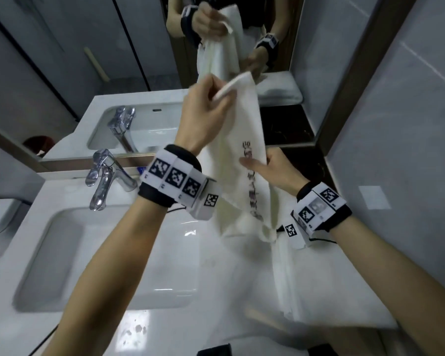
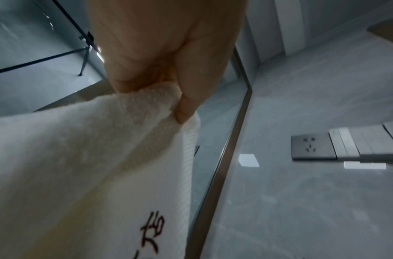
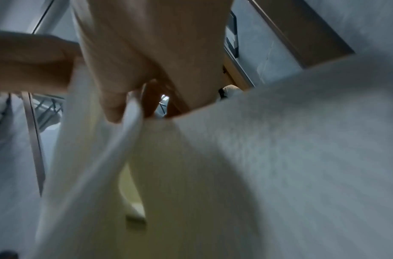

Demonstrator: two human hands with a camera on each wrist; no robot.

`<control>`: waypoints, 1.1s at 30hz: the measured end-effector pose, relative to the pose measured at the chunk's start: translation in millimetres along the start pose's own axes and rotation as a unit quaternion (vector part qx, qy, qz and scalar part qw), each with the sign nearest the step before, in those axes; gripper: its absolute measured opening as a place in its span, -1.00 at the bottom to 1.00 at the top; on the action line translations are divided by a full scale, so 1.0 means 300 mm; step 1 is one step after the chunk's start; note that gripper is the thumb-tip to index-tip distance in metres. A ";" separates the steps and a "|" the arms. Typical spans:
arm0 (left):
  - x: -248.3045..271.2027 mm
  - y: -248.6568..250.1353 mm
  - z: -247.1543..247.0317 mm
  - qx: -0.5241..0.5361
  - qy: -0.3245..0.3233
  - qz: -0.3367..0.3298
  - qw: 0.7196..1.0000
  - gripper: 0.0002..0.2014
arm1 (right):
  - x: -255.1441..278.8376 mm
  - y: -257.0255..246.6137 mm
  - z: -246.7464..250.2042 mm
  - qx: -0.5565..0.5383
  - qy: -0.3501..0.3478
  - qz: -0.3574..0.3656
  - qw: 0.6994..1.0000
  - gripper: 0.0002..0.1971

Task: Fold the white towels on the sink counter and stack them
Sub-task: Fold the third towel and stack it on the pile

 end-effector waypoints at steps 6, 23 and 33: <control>-0.059 0.035 0.110 0.071 0.068 0.004 0.995 -0.77 | 0.005 0.081 0.064 0.138 -0.078 -0.036 0.987 -0.69; -0.046 -0.400 0.120 0.115 0.066 0.240 0.962 -0.78 | 0.001 0.034 0.410 0.206 0.058 -0.021 0.977 -0.63; 0.022 -0.693 0.193 -0.006 0.051 0.306 0.951 -0.78 | 0.140 0.297 0.092 0.330 -0.382 -0.151 0.850 -0.61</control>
Point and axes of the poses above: each hand's wrist, its own x-axis away from the middle knuckle, its own z-axis out of the back of the hand, y = z × x, the point moved 5 cm from there along -x, towards the middle knuckle, and after that the axes turned 12 degrees about z, right-handed, at the moved point
